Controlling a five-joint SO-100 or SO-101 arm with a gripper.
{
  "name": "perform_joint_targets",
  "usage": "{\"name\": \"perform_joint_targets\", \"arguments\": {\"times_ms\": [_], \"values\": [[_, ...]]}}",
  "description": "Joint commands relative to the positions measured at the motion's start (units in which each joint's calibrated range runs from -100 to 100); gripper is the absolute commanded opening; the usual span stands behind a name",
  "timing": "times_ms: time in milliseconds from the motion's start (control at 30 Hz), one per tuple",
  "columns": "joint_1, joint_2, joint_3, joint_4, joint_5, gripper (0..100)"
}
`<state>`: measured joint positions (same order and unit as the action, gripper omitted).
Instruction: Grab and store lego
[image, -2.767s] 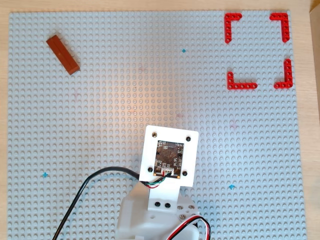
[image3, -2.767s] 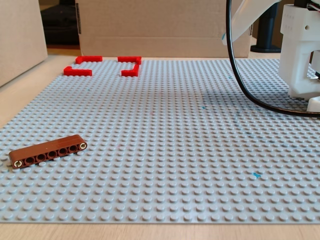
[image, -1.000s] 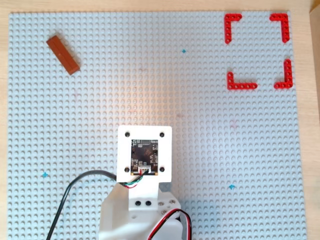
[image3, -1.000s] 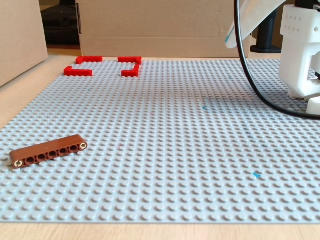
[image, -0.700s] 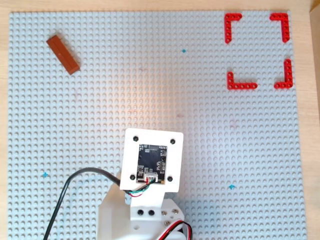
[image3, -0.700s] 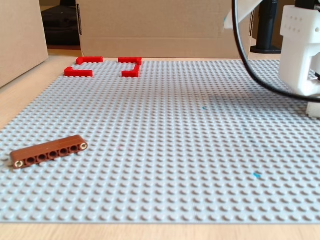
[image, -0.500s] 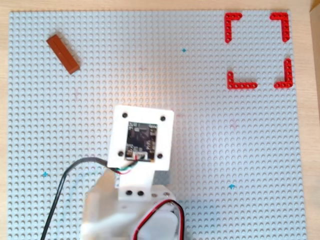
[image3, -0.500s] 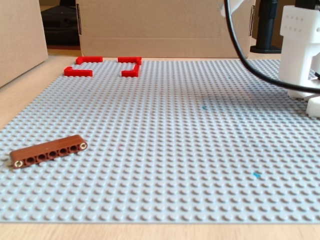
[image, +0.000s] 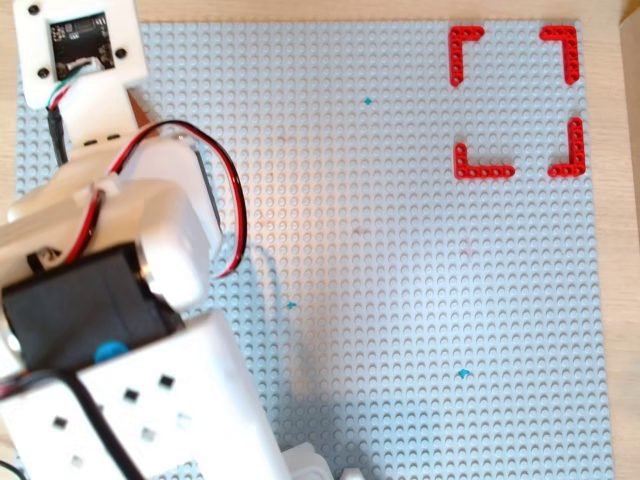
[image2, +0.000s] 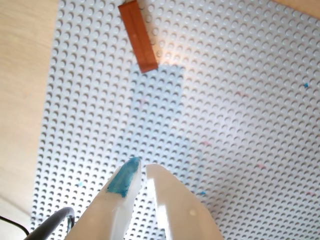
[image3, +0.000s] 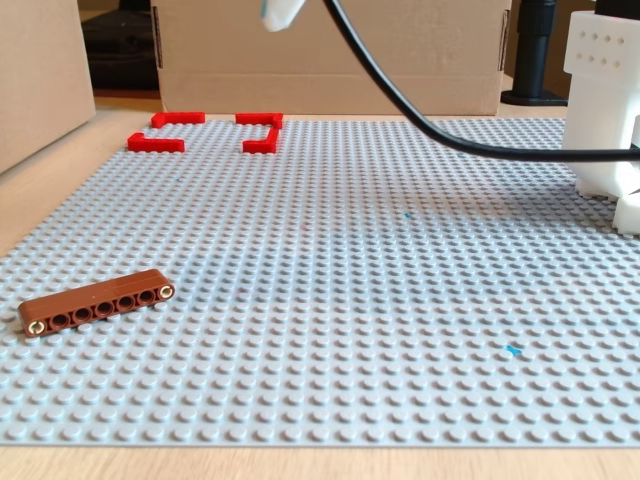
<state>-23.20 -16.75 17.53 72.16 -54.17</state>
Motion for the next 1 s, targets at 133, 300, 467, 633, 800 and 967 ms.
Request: {"name": "perform_joint_targets", "arguments": {"times_ms": [133,300,467,633,800,967], "values": [[-1.06,16.41,-17.35,-0.22,4.92,2],[-1.57,26.23,-27.51,1.44,5.44,2],[-1.72,35.38,-41.94,10.76,5.18,2],[-2.98,44.86,-55.37,14.86,5.23,6],[-5.21,51.64,-61.63,14.86,4.92,11],[-5.58,55.28,-63.08,16.17,4.19,11]]}}
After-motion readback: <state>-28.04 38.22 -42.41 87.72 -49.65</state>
